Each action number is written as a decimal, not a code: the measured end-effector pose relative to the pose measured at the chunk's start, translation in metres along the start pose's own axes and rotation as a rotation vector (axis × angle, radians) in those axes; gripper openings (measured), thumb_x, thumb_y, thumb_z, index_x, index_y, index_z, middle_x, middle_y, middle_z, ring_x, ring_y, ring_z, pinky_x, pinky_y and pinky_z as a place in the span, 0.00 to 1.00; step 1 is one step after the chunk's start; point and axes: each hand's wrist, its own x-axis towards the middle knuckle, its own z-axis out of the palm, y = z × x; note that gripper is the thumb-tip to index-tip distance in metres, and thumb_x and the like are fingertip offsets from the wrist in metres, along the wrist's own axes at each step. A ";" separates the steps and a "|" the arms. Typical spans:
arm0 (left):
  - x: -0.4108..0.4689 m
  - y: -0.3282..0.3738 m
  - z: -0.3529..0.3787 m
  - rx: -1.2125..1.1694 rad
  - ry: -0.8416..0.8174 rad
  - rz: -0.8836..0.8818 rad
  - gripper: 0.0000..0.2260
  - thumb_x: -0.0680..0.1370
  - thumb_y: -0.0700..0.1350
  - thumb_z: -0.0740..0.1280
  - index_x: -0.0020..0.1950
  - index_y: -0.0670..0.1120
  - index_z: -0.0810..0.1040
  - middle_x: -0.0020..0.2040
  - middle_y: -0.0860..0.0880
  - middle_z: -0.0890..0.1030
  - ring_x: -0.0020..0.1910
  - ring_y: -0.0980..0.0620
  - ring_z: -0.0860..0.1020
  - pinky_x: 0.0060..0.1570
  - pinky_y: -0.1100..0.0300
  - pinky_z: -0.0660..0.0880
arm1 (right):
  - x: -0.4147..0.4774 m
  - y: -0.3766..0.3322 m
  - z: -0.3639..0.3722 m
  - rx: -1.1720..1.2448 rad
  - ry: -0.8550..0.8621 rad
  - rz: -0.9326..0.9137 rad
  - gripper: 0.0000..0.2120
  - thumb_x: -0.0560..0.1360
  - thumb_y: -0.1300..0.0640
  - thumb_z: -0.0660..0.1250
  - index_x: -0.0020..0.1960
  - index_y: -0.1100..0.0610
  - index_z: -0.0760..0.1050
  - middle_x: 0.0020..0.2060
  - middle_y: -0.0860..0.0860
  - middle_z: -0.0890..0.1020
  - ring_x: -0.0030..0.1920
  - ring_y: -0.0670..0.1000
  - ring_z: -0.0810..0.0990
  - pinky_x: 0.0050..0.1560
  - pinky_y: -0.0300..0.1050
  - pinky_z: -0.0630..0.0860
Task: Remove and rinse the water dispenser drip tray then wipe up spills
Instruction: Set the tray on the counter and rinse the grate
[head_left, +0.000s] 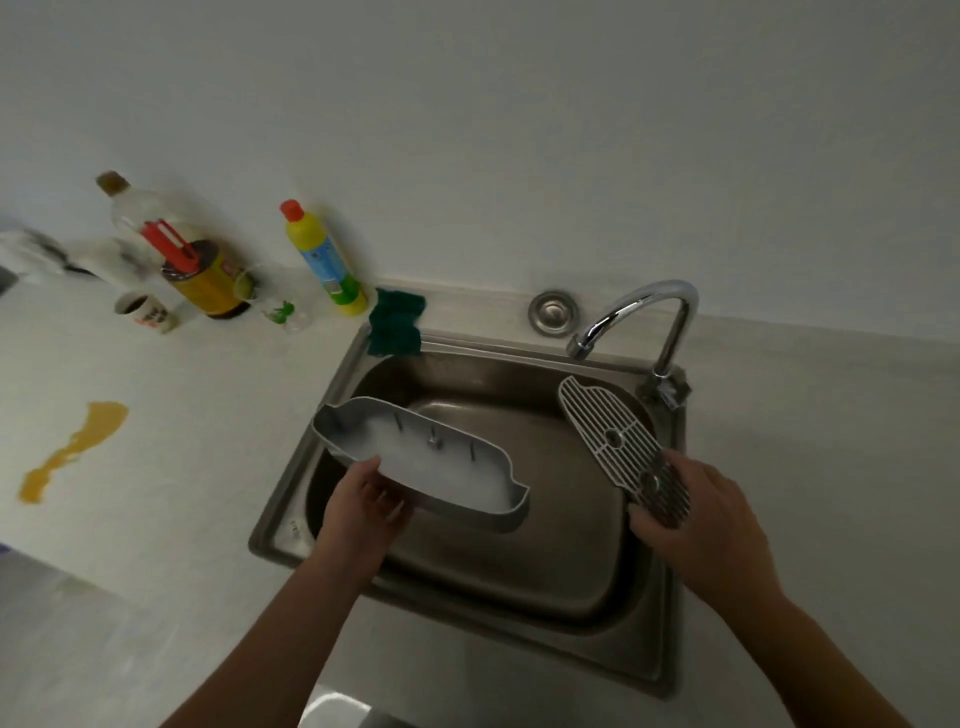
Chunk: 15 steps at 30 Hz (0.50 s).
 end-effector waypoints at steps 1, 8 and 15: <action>0.004 0.008 -0.005 -0.021 0.008 0.000 0.19 0.74 0.48 0.73 0.63 0.44 0.78 0.53 0.44 0.83 0.56 0.43 0.83 0.53 0.47 0.80 | 0.003 -0.014 0.003 0.005 -0.010 -0.024 0.40 0.69 0.41 0.76 0.76 0.51 0.67 0.64 0.53 0.79 0.60 0.55 0.77 0.57 0.54 0.77; 0.056 0.085 -0.076 0.011 0.125 0.094 0.14 0.81 0.41 0.70 0.67 0.44 0.76 0.62 0.42 0.82 0.58 0.44 0.83 0.47 0.51 0.85 | 0.033 -0.131 0.047 0.106 -0.021 -0.181 0.38 0.68 0.43 0.76 0.75 0.49 0.68 0.60 0.46 0.77 0.58 0.48 0.75 0.56 0.49 0.76; 0.127 0.153 -0.153 -0.050 0.173 -0.008 0.13 0.79 0.43 0.74 0.63 0.46 0.78 0.60 0.40 0.82 0.58 0.41 0.83 0.45 0.50 0.85 | 0.049 -0.237 0.112 0.074 -0.061 -0.242 0.35 0.67 0.48 0.80 0.71 0.49 0.72 0.56 0.45 0.78 0.51 0.44 0.78 0.49 0.42 0.76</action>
